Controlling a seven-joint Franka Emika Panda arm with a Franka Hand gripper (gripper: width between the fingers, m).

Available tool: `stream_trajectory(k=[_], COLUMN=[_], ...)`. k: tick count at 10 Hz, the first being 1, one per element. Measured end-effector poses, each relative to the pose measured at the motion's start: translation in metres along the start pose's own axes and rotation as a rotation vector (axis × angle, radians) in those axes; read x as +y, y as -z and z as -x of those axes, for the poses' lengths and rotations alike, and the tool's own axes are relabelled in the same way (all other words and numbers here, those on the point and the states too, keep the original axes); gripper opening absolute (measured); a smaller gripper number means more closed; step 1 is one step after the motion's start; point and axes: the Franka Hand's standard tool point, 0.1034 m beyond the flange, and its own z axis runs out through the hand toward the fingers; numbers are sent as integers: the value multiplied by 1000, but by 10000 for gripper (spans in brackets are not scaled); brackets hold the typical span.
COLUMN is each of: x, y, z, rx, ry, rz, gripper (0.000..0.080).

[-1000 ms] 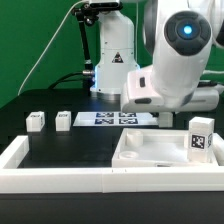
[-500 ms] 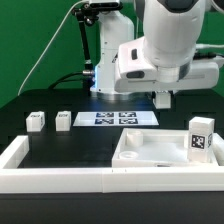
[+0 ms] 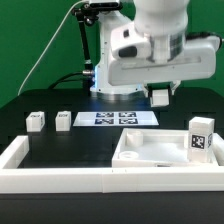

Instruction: Assemble square table

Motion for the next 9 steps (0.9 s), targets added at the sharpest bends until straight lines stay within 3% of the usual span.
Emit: stream_trajectory(k=[2,6,7,8,9], x=[6,10,13,18,20], y=[21,19,23,27,51], z=[-15,-21,-29,-32,-42], rx=[105,379,482,508,568], ry=[-2,0,-1,13,8], rz=[-5,19,32,40,36], gripper=[291,291,291,291,291])
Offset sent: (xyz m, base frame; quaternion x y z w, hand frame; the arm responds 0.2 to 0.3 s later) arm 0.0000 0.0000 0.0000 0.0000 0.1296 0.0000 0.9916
